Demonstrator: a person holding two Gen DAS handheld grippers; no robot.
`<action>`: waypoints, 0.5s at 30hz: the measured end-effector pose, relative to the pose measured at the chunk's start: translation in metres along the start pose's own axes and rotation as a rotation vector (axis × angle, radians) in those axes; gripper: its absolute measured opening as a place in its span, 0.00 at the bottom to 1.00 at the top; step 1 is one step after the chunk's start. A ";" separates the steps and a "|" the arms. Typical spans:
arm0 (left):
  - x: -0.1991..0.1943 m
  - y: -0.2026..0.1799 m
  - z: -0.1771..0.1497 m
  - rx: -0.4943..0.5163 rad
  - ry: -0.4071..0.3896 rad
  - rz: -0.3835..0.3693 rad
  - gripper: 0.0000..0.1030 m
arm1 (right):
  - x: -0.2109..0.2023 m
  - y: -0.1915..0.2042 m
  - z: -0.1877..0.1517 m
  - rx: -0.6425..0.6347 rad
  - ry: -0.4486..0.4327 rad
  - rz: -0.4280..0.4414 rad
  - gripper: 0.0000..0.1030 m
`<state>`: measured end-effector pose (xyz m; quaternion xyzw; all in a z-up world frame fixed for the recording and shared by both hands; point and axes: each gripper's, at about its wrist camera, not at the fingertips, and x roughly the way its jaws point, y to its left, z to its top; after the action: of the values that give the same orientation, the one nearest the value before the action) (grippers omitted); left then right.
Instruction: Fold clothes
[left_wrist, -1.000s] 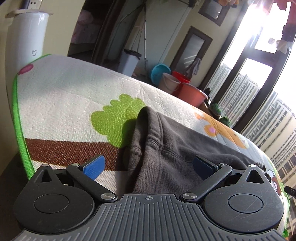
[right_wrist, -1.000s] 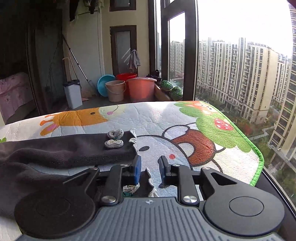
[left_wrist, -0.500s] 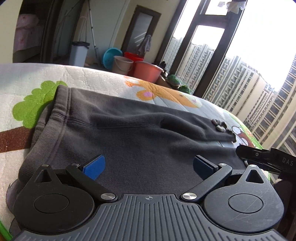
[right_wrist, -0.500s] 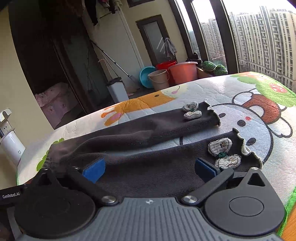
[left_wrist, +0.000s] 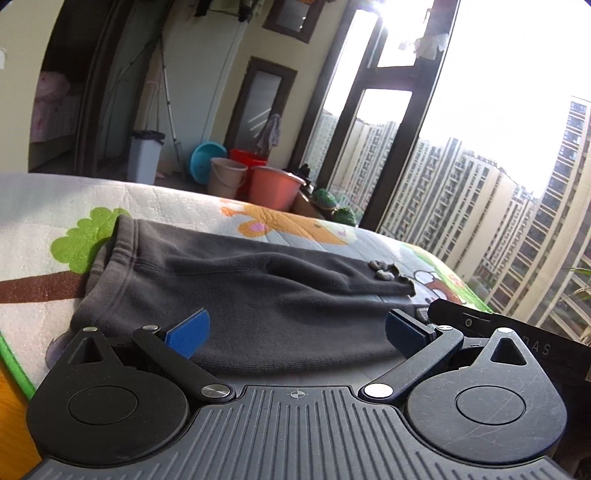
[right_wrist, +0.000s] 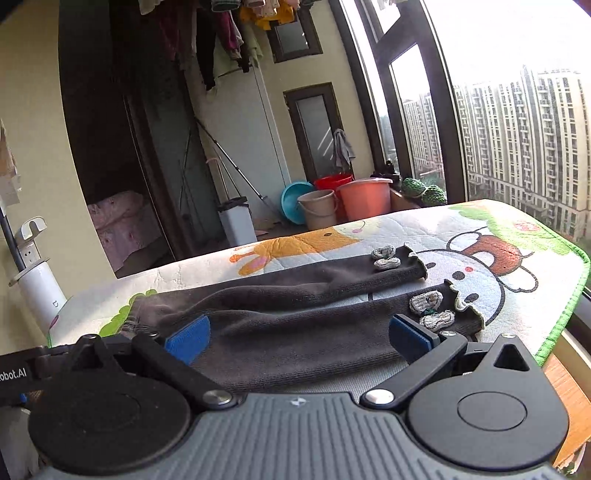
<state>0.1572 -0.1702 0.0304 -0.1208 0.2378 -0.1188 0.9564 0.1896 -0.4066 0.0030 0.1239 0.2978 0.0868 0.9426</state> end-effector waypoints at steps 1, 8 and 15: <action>-0.005 -0.002 0.000 0.000 0.012 0.009 1.00 | -0.009 0.002 -0.004 -0.006 -0.007 0.000 1.00; -0.028 0.003 -0.022 -0.038 0.092 0.144 1.00 | -0.061 0.014 -0.030 -0.055 -0.053 -0.046 1.00; -0.032 -0.007 -0.009 0.100 0.085 0.239 1.00 | -0.055 0.013 -0.006 -0.056 -0.048 -0.048 1.00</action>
<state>0.1245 -0.1693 0.0380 -0.0388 0.2848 -0.0206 0.9576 0.1408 -0.4063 0.0314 0.0924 0.2754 0.0695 0.9544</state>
